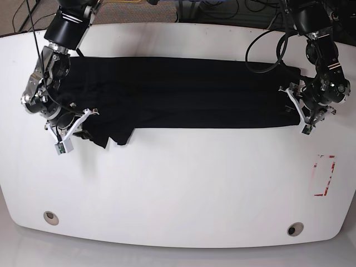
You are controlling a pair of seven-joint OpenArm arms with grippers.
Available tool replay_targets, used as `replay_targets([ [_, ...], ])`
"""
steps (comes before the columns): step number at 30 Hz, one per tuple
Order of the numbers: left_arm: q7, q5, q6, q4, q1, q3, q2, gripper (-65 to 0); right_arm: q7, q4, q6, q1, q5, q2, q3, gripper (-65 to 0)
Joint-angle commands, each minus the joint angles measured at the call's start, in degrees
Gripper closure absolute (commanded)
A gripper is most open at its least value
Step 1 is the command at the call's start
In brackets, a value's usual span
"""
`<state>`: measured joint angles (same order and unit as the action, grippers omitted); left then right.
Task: Layout the t-shirt on the table in an organized manner, then fold the t-shirt properly
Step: 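Release the right gripper and move it to the folded strip's end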
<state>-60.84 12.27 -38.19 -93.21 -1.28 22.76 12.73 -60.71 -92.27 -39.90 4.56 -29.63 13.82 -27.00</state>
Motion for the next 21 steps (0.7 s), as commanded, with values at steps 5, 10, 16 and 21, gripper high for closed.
replay_targets([
  [5,0.75,0.43,0.09,-0.90,0.71,0.14,0.76,-31.2,0.80,-6.76,-0.10,-6.01,-6.72,1.25,-0.20,-1.1],
  [10,0.75,0.43,0.09,-0.90,0.62,0.14,0.76,-31.2,0.80,-10.37,-0.10,-11.37,-10.94,1.34,-0.20,-1.1],
  [16,0.75,0.43,0.09,-0.90,-0.26,0.05,0.76,-31.2,0.80,-13.27,-0.10,-16.65,-12.88,1.34,0.06,-1.3],
  [21,0.75,0.43,0.26,-0.90,-0.35,0.05,0.76,-31.2,0.80,-13.36,-0.10,-19.55,-12.88,1.34,0.06,-1.4],
])
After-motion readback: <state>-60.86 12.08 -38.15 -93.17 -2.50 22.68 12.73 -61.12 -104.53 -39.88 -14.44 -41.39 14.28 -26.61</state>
